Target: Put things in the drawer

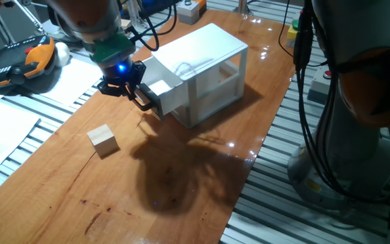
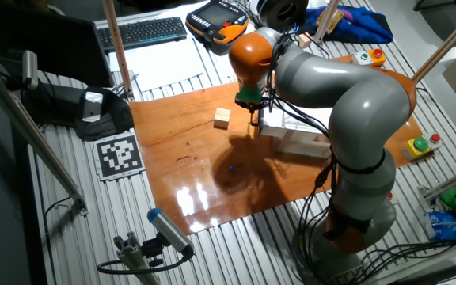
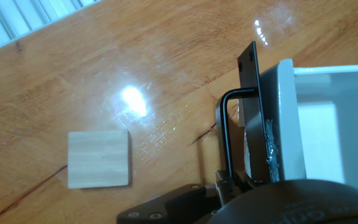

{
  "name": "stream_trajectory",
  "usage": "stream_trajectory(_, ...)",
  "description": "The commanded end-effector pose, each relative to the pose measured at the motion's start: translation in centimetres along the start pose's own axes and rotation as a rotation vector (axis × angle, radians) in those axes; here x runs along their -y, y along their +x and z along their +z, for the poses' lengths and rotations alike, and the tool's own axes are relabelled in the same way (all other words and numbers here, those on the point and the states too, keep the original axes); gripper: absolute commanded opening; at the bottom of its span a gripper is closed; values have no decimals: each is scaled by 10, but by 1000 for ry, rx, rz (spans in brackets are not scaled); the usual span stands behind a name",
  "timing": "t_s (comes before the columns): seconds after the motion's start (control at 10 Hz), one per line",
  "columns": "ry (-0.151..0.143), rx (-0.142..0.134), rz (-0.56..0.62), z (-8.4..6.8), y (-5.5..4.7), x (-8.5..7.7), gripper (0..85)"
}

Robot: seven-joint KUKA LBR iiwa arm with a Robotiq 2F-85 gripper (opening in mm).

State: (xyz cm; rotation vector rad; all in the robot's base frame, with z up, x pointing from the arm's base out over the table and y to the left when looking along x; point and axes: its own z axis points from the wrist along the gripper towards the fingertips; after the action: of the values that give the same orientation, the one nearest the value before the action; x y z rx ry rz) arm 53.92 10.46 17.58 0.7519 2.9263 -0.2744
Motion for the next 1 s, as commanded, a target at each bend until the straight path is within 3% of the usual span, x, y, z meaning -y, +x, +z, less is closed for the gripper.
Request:
stream_trajectory(0.0, 0, 0, 0, 0, 0, 0, 0)
stream_trajectory(0.9, -1, -4, -1, -2, 0, -7, 0)
